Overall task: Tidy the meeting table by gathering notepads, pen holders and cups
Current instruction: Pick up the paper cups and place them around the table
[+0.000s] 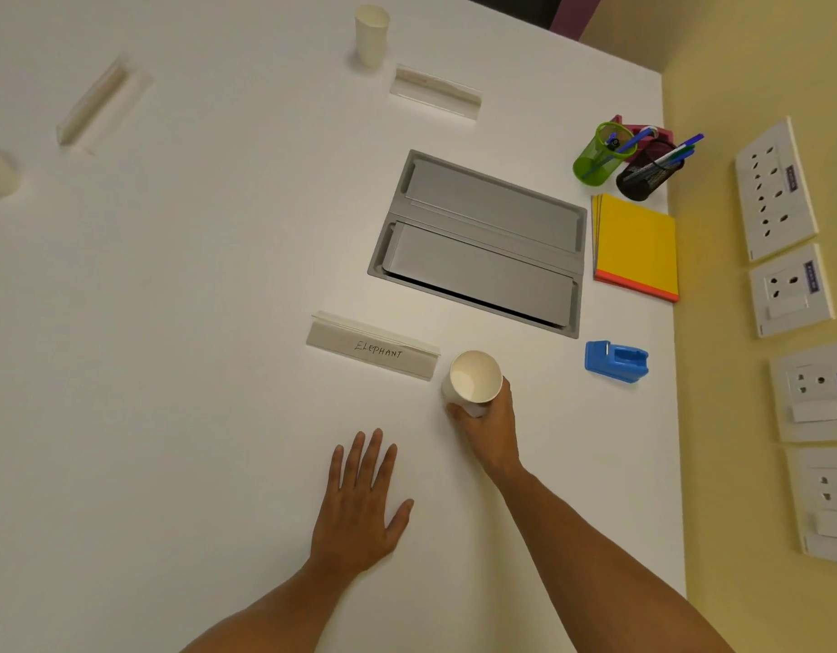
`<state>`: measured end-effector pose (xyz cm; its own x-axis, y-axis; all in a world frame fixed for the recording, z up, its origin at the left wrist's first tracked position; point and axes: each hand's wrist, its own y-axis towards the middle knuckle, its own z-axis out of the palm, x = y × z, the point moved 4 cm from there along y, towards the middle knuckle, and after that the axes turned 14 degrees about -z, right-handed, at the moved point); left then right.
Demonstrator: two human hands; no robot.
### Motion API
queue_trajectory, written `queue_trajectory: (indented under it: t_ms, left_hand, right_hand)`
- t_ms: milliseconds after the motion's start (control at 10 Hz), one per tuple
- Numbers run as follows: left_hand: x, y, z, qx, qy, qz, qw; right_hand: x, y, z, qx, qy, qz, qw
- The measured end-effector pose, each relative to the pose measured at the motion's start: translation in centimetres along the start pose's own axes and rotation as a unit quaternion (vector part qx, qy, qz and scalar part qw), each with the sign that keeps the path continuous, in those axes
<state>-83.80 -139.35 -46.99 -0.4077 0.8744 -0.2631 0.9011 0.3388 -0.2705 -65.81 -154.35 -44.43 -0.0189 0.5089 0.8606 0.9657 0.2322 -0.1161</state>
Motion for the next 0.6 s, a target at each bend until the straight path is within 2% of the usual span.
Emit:
queue_trajectory:
  t_ms: [200,400,500,600]
  left_hand:
    - [-0.1,-0.1,-0.1,0.006,0.009,-0.004,1.000]
    - [-0.4,-0.2,-0.1,0.040,0.035,-0.024,0.998]
    - [-0.5,-0.8,-1.6,0.088,0.011,-0.101,0.991]
    - [-0.7,-3.0,-2.6,0.060,-0.027,-0.150,0.986]
  right_hand:
    - [-0.4,-3.5,0.2,0.057,-0.062,0.063,0.994]
    - [0.1,-10.0,0.4,0.085,-0.056,0.075,0.992]
    - [0.6,-12.3,0.8,0.155,-0.050,0.095,0.982]
    - [2.3,-14.2,0.4,0.181,-0.032,0.072,0.980]
